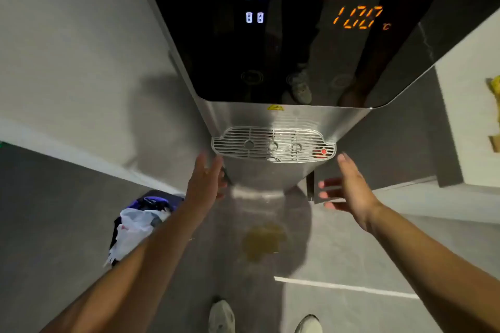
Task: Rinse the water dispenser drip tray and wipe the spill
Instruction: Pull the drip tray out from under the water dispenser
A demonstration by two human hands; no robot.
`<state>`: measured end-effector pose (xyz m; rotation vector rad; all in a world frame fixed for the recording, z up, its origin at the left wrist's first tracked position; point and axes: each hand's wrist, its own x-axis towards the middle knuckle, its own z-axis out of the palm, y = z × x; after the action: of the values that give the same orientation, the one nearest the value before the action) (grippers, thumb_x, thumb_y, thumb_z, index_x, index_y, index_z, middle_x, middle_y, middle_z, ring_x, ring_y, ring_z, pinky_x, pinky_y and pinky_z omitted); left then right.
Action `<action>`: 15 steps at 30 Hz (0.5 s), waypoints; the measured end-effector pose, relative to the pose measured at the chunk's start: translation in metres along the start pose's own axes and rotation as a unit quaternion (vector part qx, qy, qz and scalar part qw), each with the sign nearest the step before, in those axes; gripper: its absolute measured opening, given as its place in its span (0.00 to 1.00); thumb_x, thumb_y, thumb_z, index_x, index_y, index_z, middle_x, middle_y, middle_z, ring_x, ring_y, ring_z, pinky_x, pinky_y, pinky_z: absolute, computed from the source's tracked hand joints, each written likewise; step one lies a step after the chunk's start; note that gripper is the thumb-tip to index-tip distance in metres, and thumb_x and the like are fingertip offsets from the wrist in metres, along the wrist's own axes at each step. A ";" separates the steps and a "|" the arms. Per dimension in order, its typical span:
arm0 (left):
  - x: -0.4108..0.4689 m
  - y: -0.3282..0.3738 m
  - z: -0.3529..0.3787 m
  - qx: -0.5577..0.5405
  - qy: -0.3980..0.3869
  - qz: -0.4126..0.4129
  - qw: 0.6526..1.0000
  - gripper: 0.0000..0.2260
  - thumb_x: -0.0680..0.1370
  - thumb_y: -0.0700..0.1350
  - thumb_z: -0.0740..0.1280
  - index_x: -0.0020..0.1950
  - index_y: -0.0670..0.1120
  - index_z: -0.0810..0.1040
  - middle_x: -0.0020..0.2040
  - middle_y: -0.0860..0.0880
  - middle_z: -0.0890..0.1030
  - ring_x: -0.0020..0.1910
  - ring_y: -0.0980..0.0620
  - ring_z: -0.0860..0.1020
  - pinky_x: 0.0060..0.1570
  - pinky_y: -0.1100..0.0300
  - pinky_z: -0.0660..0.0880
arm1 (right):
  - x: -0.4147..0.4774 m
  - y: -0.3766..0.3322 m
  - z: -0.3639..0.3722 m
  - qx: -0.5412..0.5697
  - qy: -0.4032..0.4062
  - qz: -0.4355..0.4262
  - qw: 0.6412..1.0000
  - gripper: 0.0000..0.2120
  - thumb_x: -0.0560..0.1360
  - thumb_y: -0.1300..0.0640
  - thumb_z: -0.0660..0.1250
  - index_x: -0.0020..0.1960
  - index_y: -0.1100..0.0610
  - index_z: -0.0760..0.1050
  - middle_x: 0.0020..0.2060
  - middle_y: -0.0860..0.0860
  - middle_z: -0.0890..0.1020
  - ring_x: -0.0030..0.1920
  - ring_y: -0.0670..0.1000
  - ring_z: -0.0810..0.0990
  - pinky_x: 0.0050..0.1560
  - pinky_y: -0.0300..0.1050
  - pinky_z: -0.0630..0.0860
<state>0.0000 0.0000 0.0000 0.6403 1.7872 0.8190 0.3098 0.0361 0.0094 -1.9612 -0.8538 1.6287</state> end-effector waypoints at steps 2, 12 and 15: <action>0.013 0.007 0.009 0.029 -0.008 0.010 1.000 0.08 0.84 0.60 0.58 0.58 0.59 0.71 0.55 0.39 0.81 0.49 0.39 0.85 0.45 0.47 0.82 | 0.015 -0.002 0.007 0.001 -0.018 0.022 1.000 0.39 0.70 0.22 0.52 0.76 0.39 0.64 0.51 0.60 0.86 0.45 0.58 0.87 0.37 0.50 0.83; 0.038 -0.002 0.020 -0.010 0.023 0.031 0.999 0.10 0.84 0.51 0.57 0.55 0.51 0.76 0.47 0.43 0.81 0.38 0.49 0.79 0.38 0.55 0.76 | 0.035 -0.001 0.031 0.020 0.031 -0.035 0.999 0.17 0.83 0.38 0.52 0.52 0.49 0.72 0.46 0.60 0.81 0.36 0.55 0.81 0.33 0.48 0.80; 0.032 -0.008 0.016 -0.027 0.016 0.031 0.999 0.09 0.85 0.50 0.56 0.55 0.55 0.76 0.47 0.43 0.82 0.40 0.50 0.79 0.38 0.55 0.76 | 0.028 0.006 0.031 0.017 0.034 -0.051 0.998 0.16 0.83 0.40 0.52 0.51 0.48 0.73 0.46 0.58 0.82 0.38 0.55 0.81 0.34 0.47 0.79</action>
<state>0.0043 0.0227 -0.0289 0.6539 1.7745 0.9217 0.2838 0.0499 -0.0205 -1.9054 -0.8794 1.5010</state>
